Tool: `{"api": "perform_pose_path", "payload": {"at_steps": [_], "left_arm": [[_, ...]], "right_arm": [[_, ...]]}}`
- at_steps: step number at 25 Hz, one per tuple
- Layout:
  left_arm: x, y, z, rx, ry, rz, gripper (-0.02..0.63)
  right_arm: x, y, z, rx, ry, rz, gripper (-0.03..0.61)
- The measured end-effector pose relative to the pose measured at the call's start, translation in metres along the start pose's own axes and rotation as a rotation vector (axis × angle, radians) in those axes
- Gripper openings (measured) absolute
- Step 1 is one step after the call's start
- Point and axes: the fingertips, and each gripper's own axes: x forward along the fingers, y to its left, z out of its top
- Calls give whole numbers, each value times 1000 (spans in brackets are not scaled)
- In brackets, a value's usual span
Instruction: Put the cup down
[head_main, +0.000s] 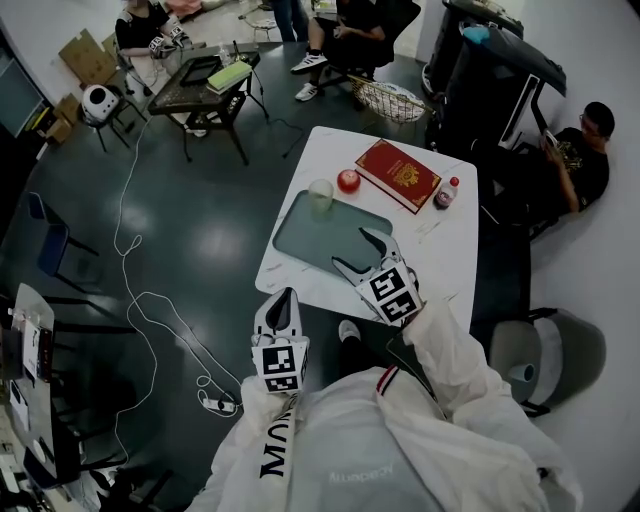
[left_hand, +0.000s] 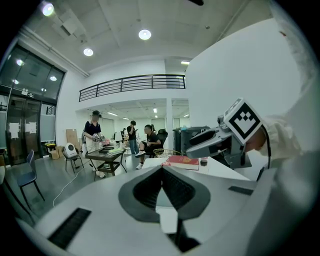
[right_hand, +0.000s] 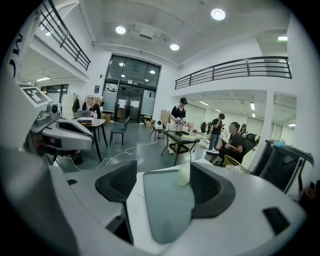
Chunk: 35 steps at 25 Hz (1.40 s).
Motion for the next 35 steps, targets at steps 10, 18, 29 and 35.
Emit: {"api": "perform_pose_path", "payload": {"at_steps": [10, 18, 29, 35], "left_arm": [[-57, -24, -13, 18, -6, -42, 12], [-88, -54, -8, -13, -47, -86, 12], [-109, -85, -2, -14, -66, -111, 12], [-104, -98, 1, -7, -52, -126, 12]], "right_arm": [[-64, 45, -10, 67, -24, -71, 194], [-123, 67, -8, 127, -89, -167, 17], [-168, 88, -22, 215, -89, -169, 6], [-189, 77, -25, 270, -127, -217, 5]]}}
